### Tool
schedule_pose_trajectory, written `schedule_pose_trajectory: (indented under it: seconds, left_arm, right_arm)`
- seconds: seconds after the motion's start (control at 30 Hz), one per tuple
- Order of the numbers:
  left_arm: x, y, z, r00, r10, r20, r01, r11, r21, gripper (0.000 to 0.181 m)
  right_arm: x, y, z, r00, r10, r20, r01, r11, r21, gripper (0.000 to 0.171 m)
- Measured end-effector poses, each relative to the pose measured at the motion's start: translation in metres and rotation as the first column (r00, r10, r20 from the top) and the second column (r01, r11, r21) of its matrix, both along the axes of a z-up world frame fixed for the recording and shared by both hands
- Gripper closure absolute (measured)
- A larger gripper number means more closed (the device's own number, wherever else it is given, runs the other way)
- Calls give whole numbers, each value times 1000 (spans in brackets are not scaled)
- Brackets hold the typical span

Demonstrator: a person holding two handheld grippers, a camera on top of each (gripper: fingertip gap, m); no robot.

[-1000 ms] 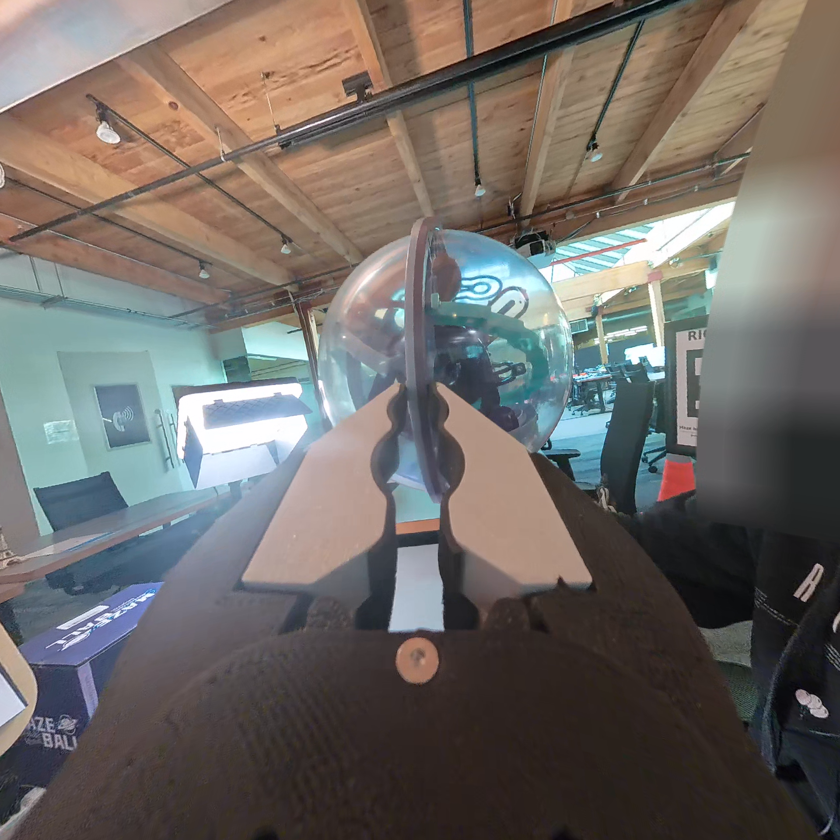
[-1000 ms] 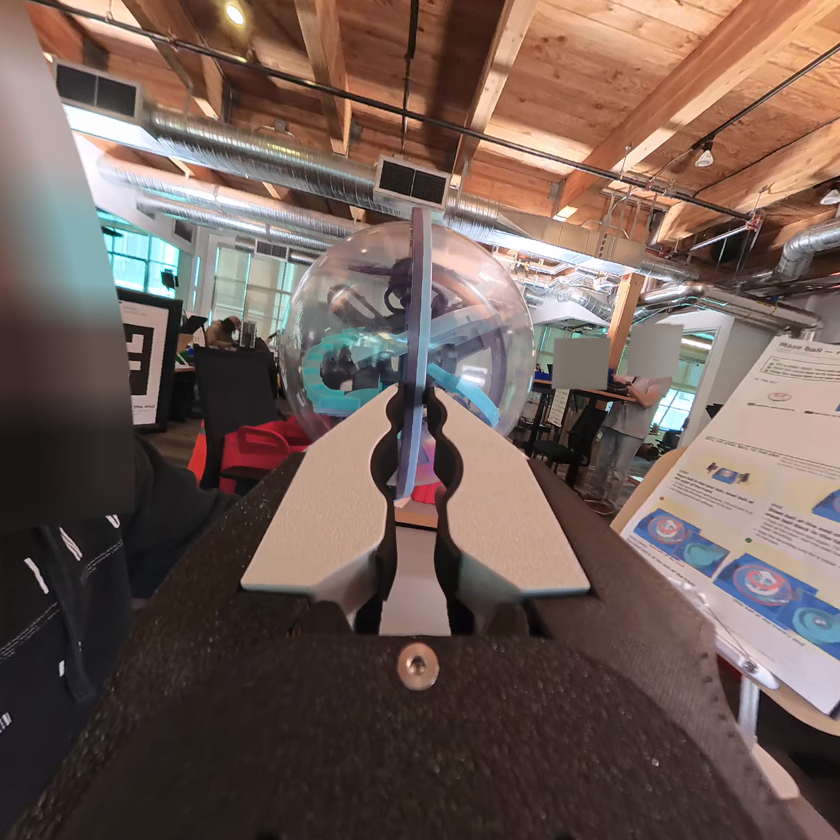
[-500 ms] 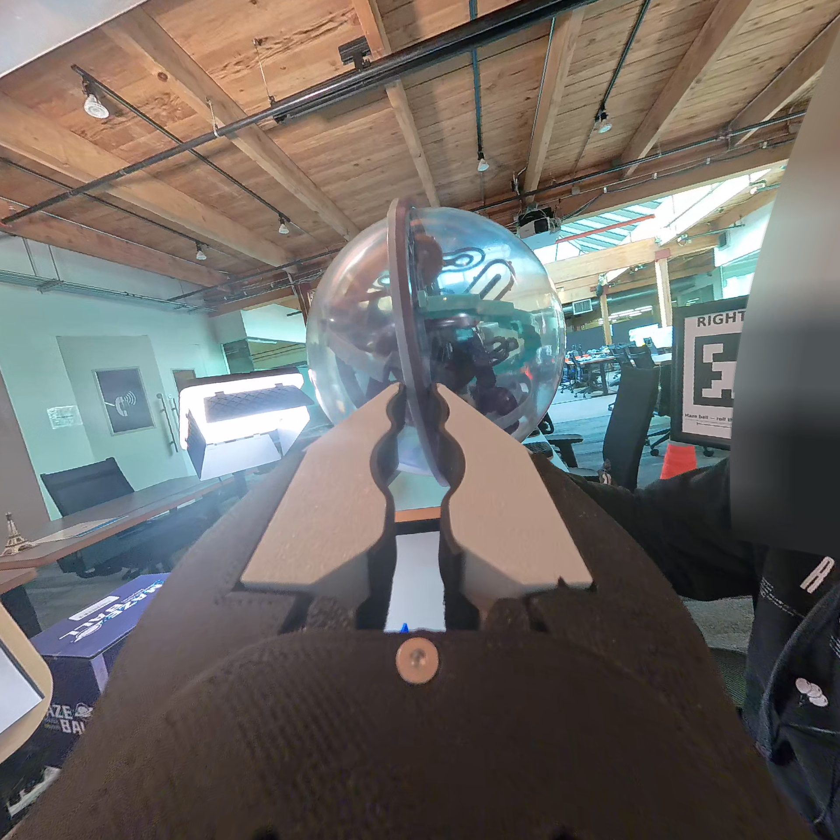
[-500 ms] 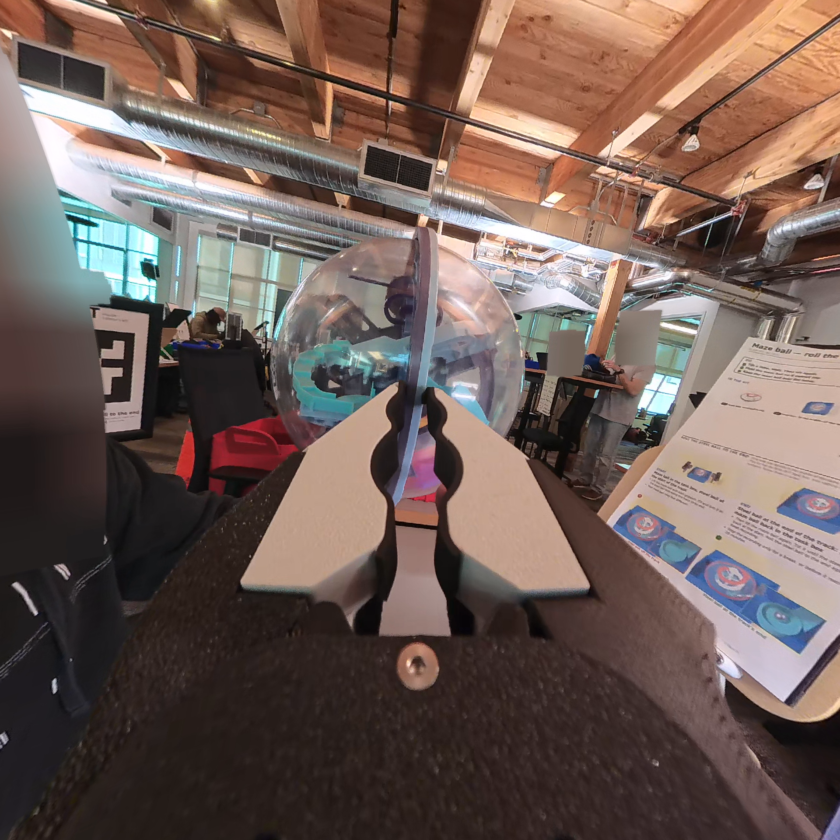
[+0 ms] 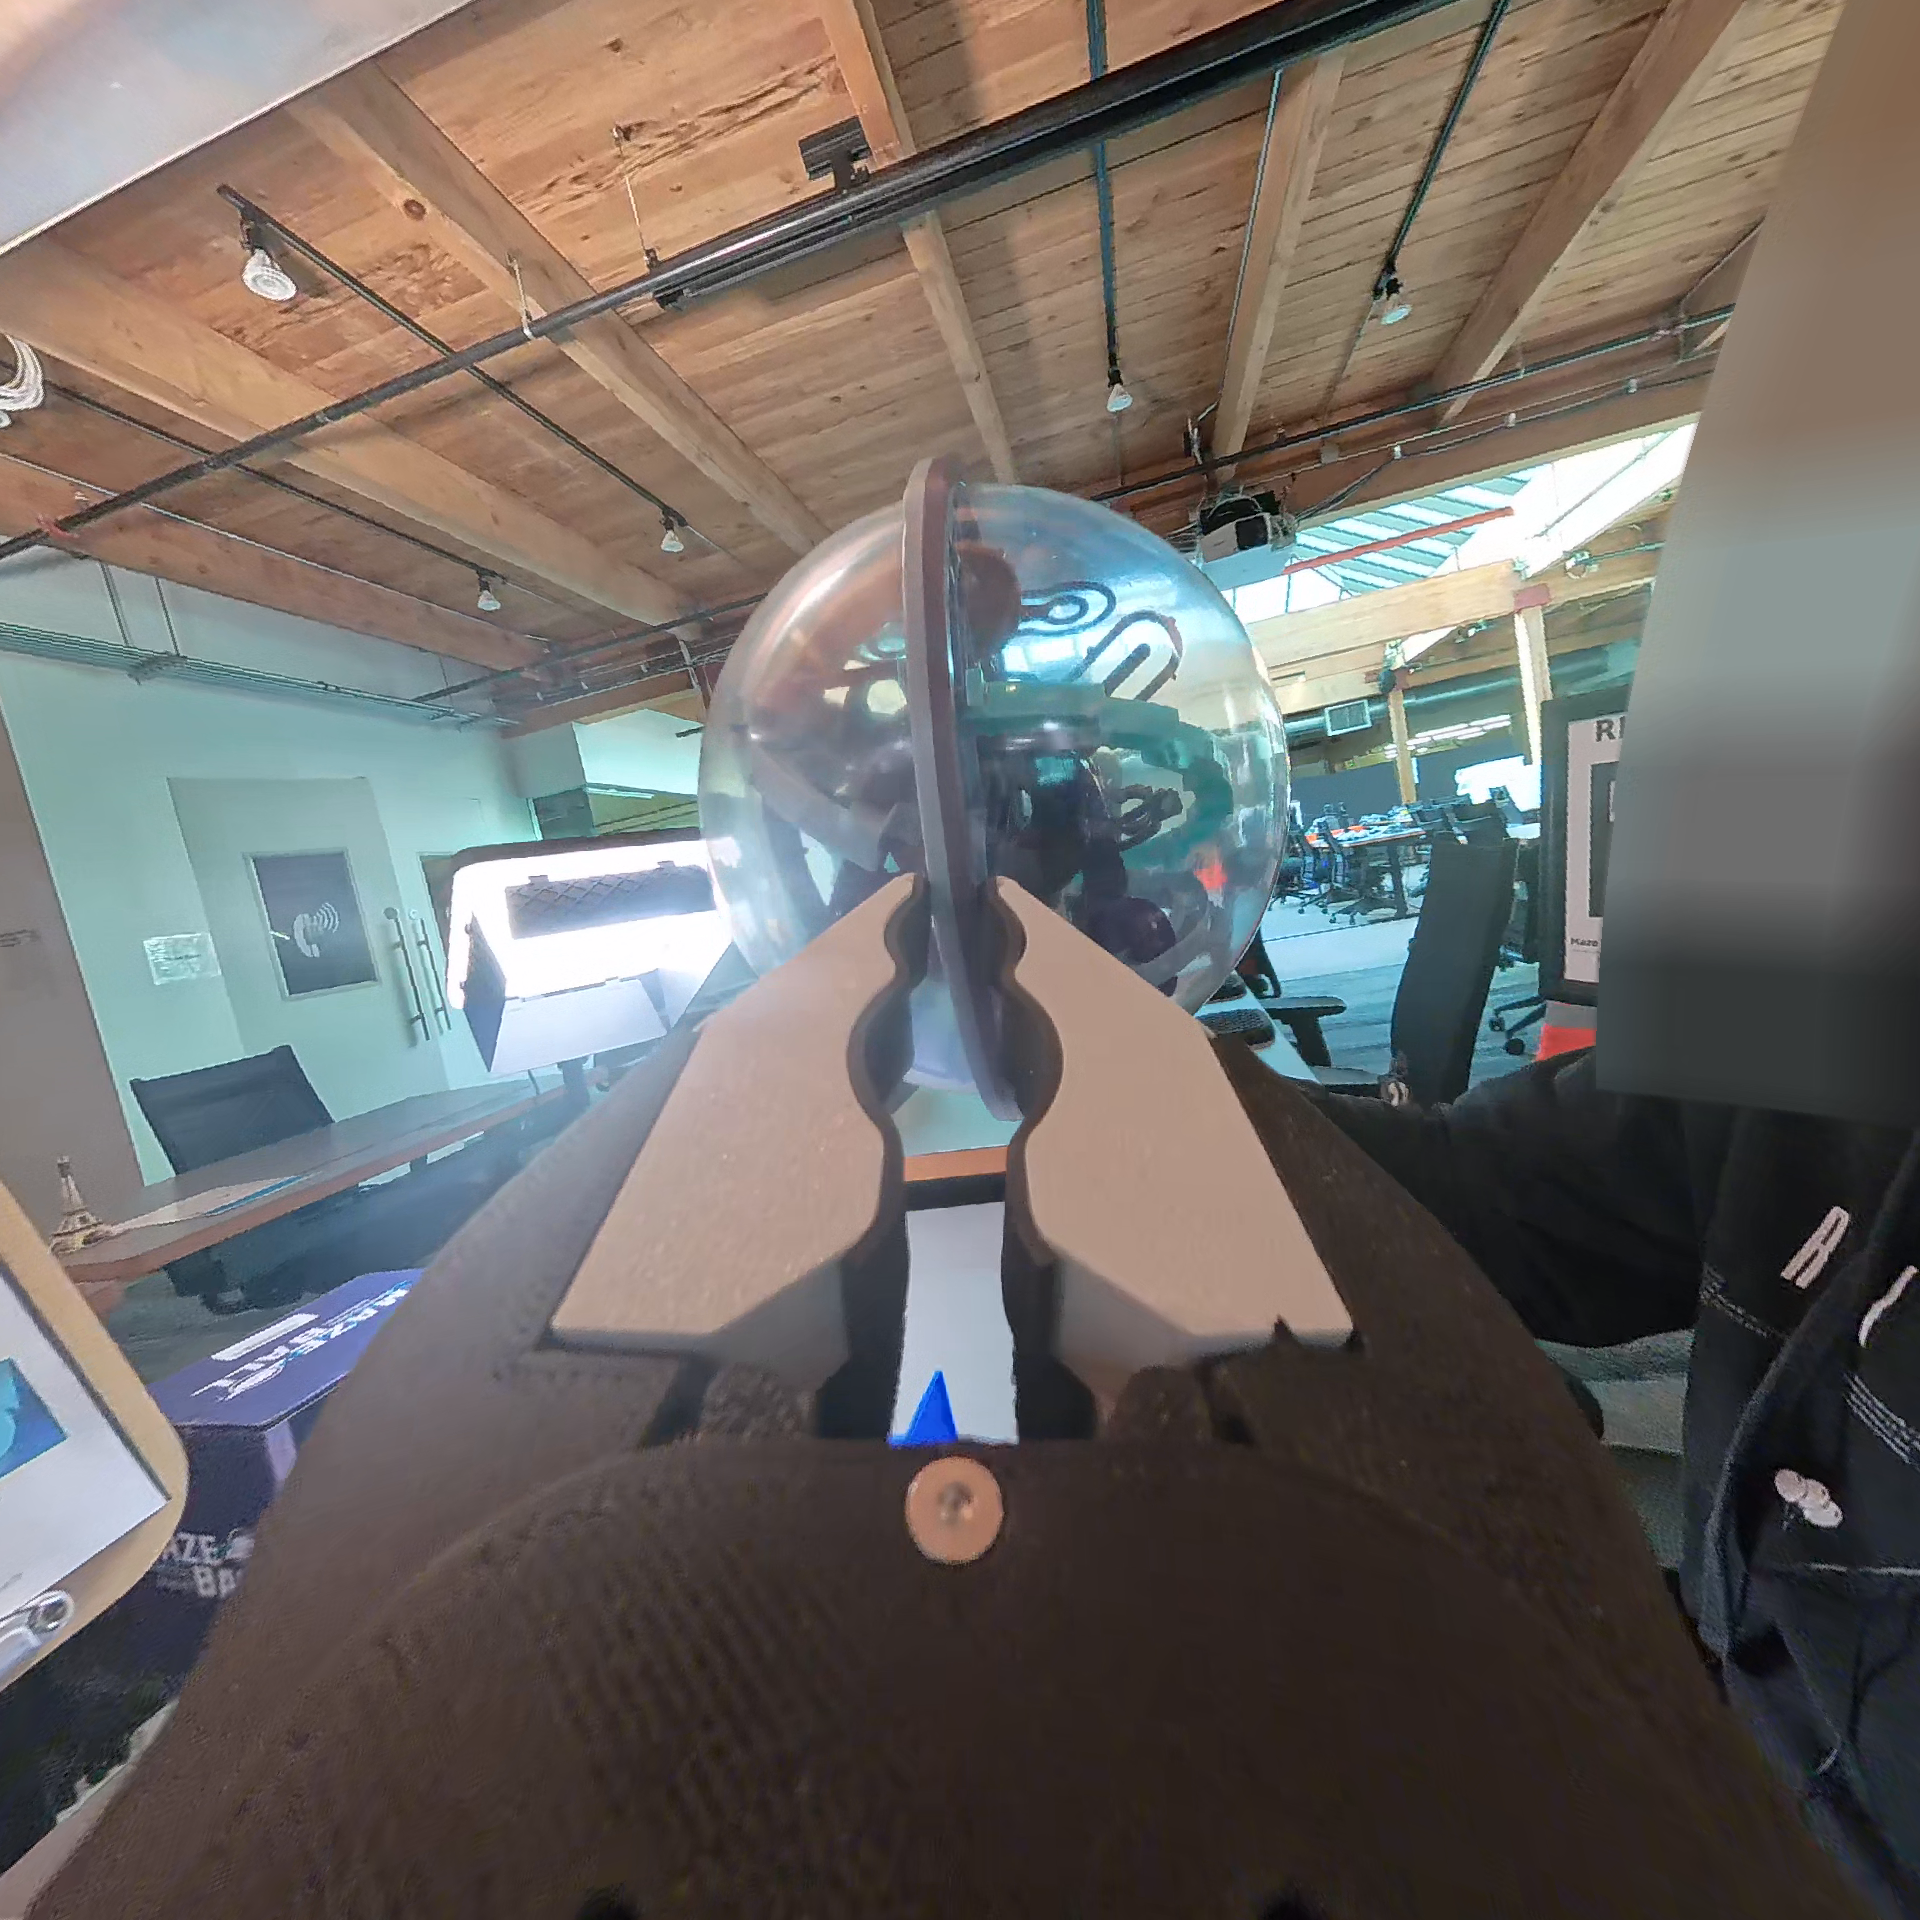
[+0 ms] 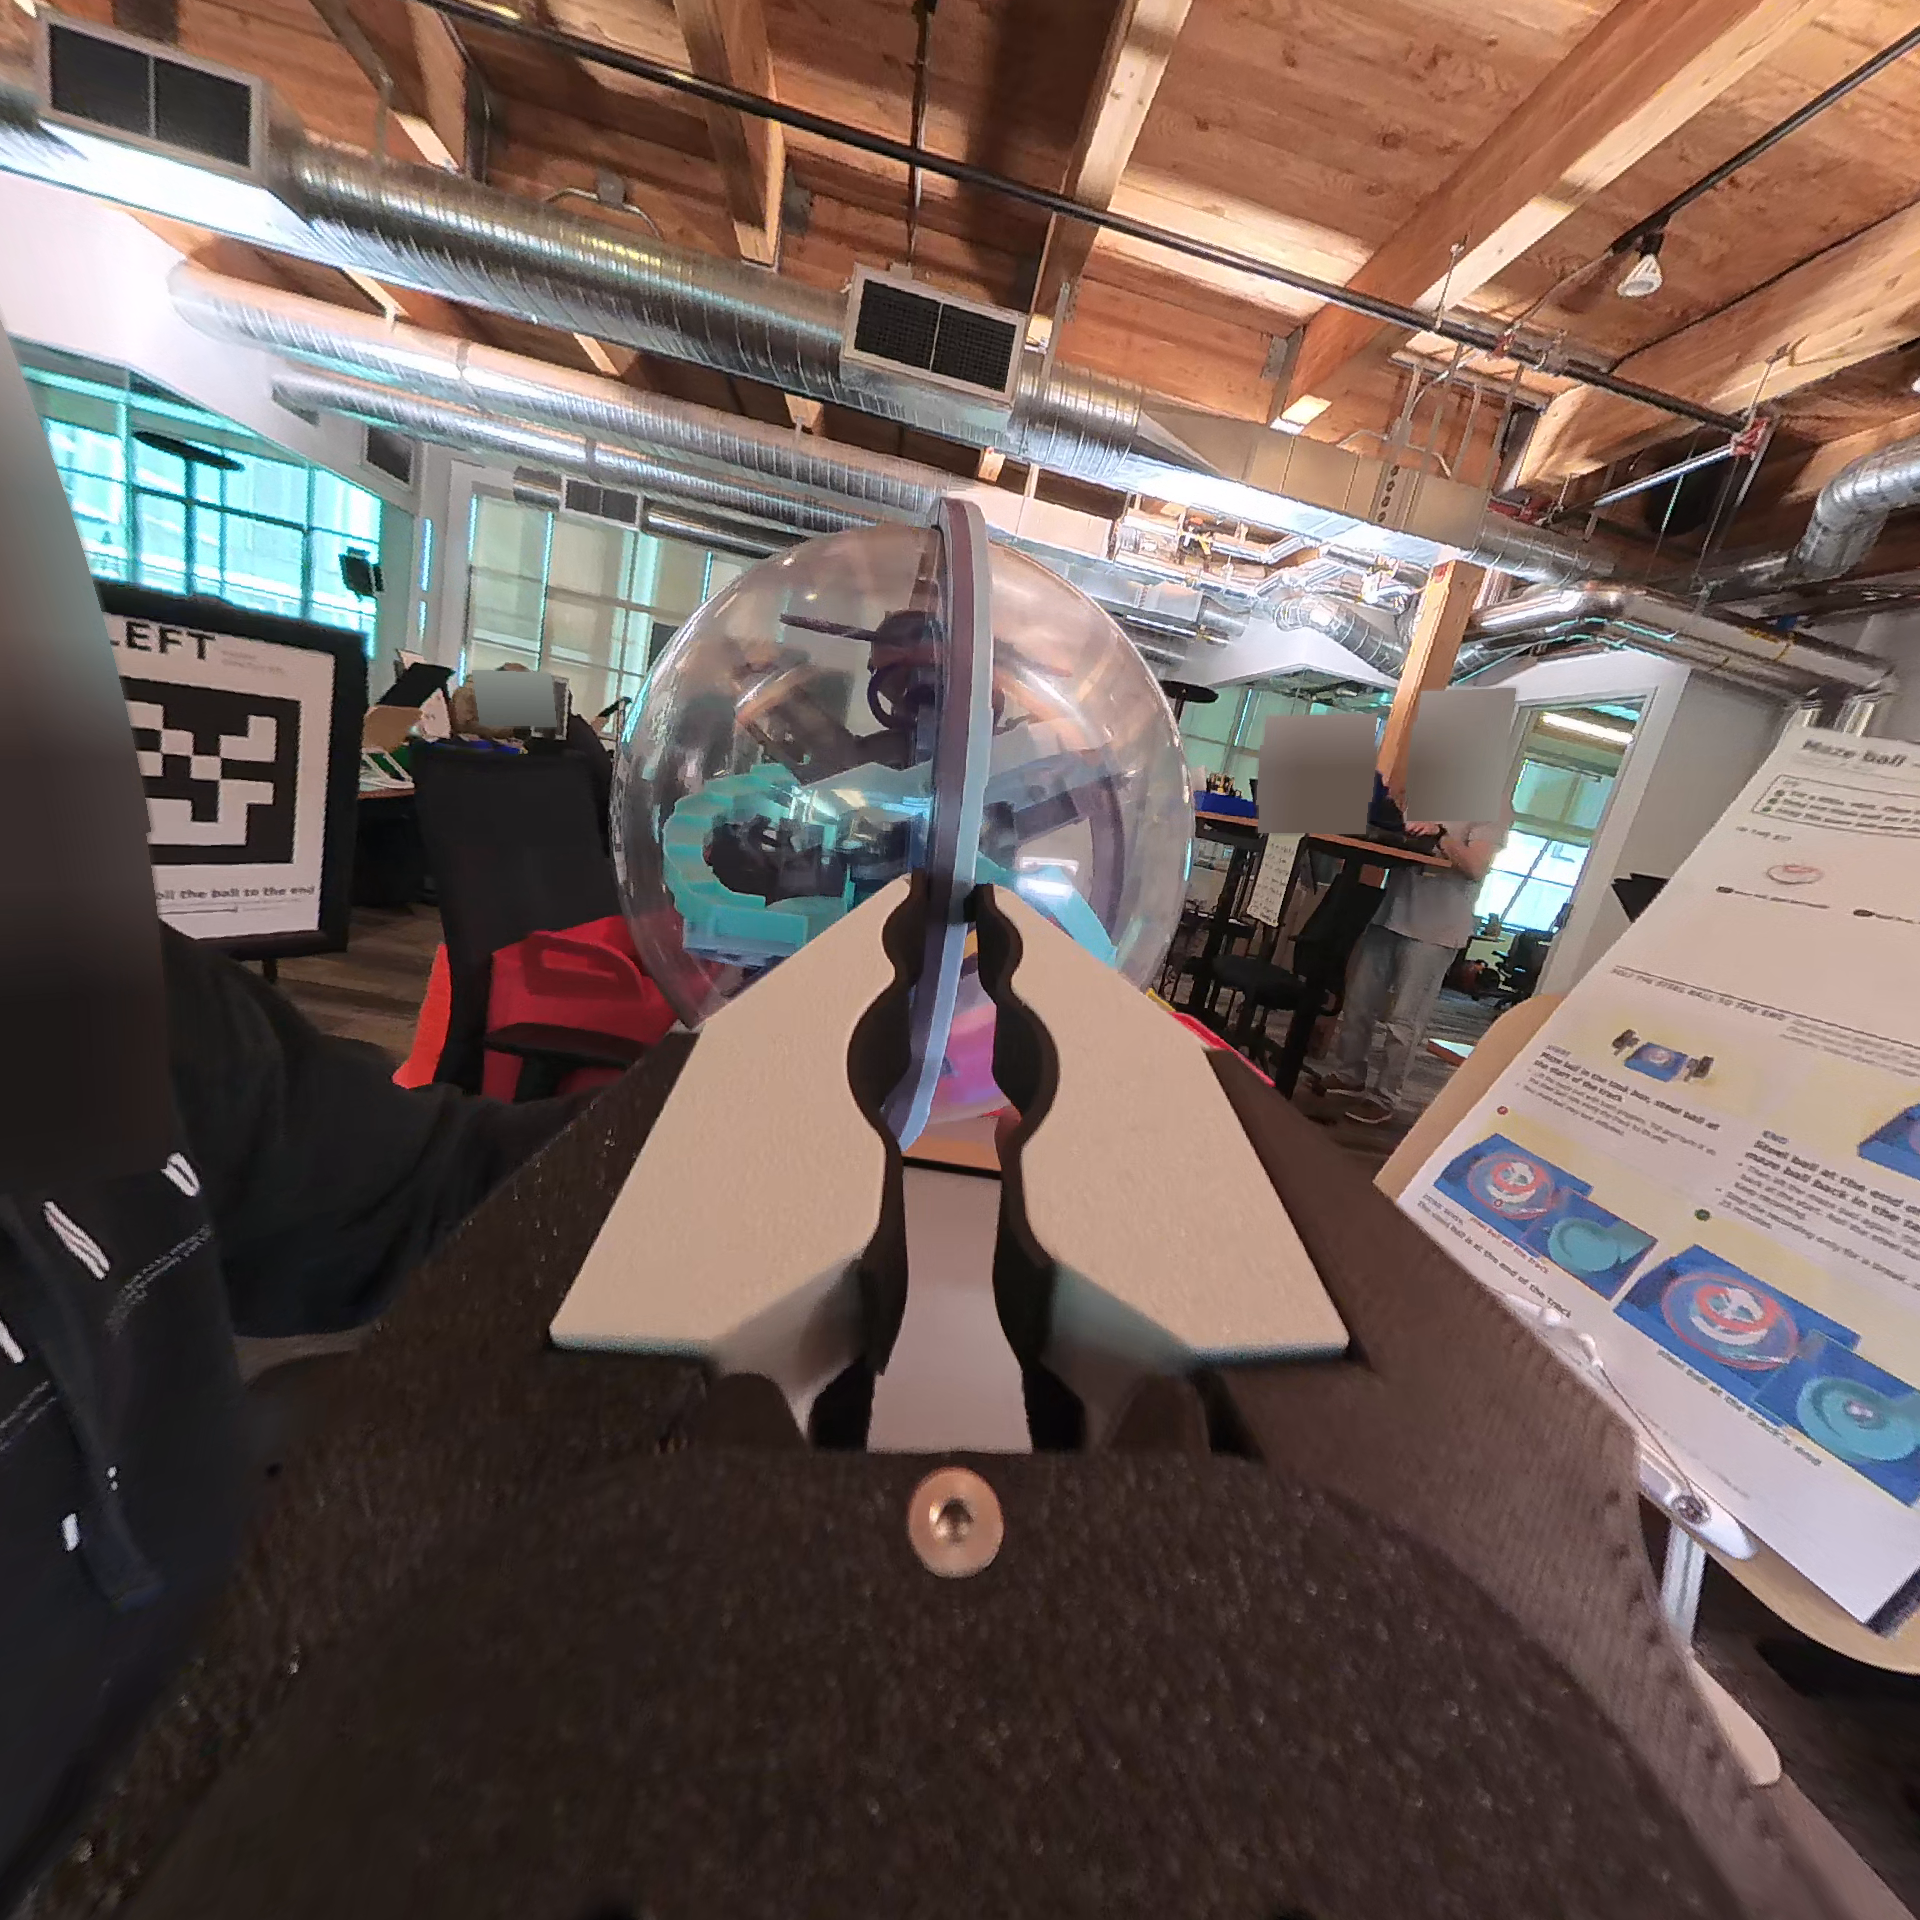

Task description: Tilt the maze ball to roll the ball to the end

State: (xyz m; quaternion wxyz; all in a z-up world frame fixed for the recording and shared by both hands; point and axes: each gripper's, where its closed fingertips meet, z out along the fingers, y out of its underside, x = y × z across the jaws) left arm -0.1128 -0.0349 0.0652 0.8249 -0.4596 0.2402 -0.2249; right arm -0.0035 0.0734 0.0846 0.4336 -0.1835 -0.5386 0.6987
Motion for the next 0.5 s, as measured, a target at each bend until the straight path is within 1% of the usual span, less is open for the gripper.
schedule_pose_trajectory:
  seconds: [0.27, 0.37, 0.5]
  left_arm:
    - [-15, 0, -10, 999, -2, 46, 2, 1000, 3, 173]
    - [-16, 11, -5, 998, -3, 58, 3, 1000, -1, 173]
    - [-8, 29, 1, 999, -7, 32, 7, 1000, 5, 173]
  right_arm:
    - [-16, 1, -18, 1000, 8, 6, -8, 1000, -1, 164]
    - [-15, 9, -20, 999, 32, -3, -32, 998, -52, 165]
    - [-5, 26, -12, 998, 37, -57, -44, 991, -129, 164]
